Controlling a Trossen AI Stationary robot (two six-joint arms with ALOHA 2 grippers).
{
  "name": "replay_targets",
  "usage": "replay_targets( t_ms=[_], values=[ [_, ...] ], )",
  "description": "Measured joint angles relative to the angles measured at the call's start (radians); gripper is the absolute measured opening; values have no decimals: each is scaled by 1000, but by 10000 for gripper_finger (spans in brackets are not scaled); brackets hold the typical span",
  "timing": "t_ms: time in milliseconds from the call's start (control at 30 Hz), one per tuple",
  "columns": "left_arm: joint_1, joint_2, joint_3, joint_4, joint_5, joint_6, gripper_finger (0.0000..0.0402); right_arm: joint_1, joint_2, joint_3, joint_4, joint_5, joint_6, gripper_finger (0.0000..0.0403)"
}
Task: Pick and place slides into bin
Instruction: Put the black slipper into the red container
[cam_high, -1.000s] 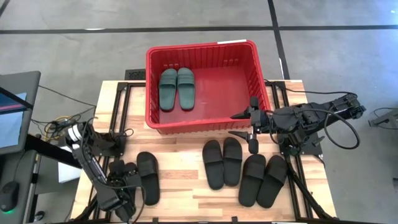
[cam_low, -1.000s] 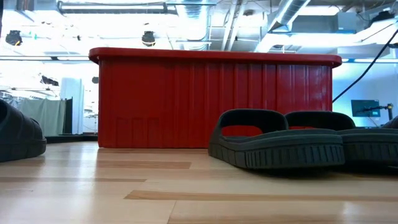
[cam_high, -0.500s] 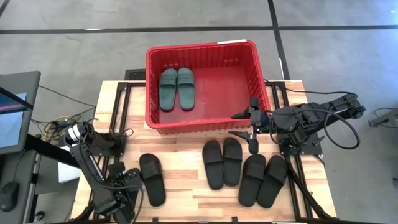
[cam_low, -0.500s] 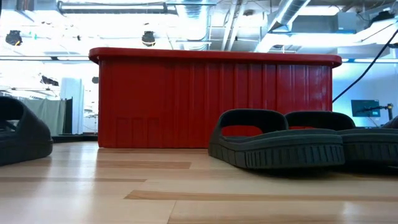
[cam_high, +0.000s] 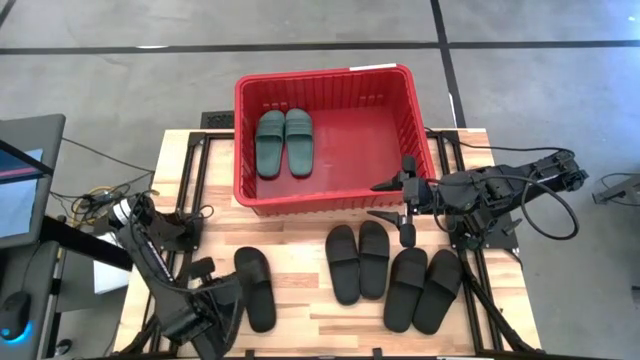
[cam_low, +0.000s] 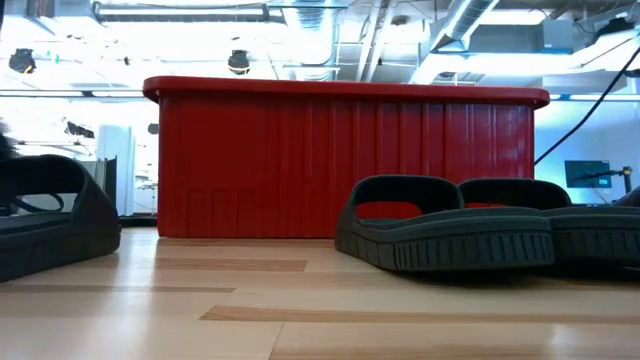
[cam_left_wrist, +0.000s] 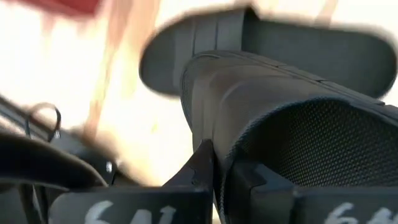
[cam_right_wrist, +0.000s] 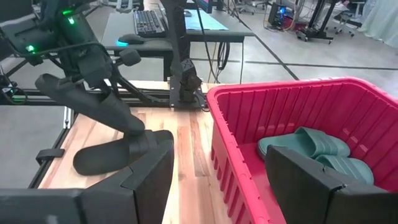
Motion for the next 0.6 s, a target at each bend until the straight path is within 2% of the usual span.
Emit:
replay_targets(
  t_ms=[167,600],
  values=[
    [70,0,77,-1,-162,73,0,0,0,0,0,0,-10,240],
    [308,0,357,-1,-639,461,0,2,-67,0,22,-39,-24,240]
  ],
)
